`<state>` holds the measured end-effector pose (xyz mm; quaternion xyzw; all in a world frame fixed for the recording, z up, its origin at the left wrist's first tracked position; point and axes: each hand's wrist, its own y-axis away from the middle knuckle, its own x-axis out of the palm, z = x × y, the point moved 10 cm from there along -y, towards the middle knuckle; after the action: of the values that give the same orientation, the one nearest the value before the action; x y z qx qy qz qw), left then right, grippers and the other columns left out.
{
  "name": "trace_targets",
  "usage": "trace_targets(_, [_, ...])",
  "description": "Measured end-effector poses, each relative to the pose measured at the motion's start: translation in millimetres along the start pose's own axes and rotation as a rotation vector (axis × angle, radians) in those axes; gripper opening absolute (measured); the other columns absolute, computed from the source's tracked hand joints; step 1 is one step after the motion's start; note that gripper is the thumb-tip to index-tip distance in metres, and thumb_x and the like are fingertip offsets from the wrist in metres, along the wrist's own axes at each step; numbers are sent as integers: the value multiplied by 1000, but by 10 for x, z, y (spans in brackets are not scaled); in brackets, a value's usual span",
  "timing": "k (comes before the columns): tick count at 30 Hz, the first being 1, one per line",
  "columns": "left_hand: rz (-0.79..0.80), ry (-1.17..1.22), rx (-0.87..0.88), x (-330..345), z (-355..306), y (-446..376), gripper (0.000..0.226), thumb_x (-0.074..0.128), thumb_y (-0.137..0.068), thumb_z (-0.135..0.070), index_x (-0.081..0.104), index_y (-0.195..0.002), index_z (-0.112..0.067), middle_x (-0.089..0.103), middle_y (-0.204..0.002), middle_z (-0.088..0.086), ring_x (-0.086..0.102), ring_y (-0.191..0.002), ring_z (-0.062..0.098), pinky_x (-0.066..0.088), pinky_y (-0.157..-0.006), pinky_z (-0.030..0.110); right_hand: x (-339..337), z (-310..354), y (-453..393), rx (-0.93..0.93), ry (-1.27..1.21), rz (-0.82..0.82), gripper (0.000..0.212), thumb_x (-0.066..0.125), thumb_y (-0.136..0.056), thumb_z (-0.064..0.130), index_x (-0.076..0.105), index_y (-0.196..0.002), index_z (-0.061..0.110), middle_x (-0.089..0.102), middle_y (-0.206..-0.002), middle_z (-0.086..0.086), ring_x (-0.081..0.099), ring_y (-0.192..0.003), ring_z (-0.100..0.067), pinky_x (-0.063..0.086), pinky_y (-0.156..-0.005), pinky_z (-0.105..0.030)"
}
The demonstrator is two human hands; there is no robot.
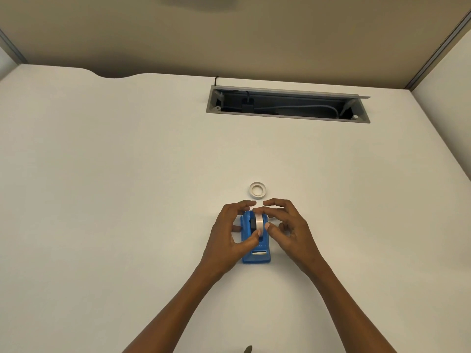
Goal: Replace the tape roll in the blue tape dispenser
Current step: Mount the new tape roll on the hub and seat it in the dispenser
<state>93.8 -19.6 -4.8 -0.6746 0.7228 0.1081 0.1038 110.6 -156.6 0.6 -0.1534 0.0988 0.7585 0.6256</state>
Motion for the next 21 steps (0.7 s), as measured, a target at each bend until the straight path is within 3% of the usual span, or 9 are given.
trace_targets(5, [7, -3, 45, -1, -63, -4, 34, 65, -73, -30, 52, -102, -44, 51, -110, -19, 54, -106, 8, 54, -85, 29, 10, -5, 0, 8, -19, -4, 31, 58, -81, 16, 65, -108, 28, 54, -117, 6, 56, -97, -4, 44, -60, -26])
trace_targets(10, [18, -11, 26, 11, -31, -7, 35, 64, -75, -33, 58, -109, -28, 50, -110, -18, 54, -107, 10, 53, -83, 21, -75, -31, 33, 14, -113, -69, 28, 67, -77, 15, 68, -105, 19, 56, -119, 1, 57, -104, -13, 48, -66, -18])
trace_targets(14, [23, -4, 36, 6, -66, -8, 33, 63, -75, -32, 57, -107, -34, 49, -109, -22, 52, -106, 2, 50, -81, 14, -74, -31, 41, -7, -60, -47, 20, 70, -78, 9, 72, -95, 19, 56, -121, -1, 56, -109, -11, 47, -68, -11])
trace_targets(21, [20, -22, 29, -2, -60, -17, 42, 67, -73, -34, 59, -112, -23, 51, -111, -11, 55, -106, 10, 53, -81, 21, -36, 38, 22, -52, 28, -14, 30, 70, -76, 26, 67, -106, 23, 54, -120, 7, 54, -106, -7, 47, -65, -15])
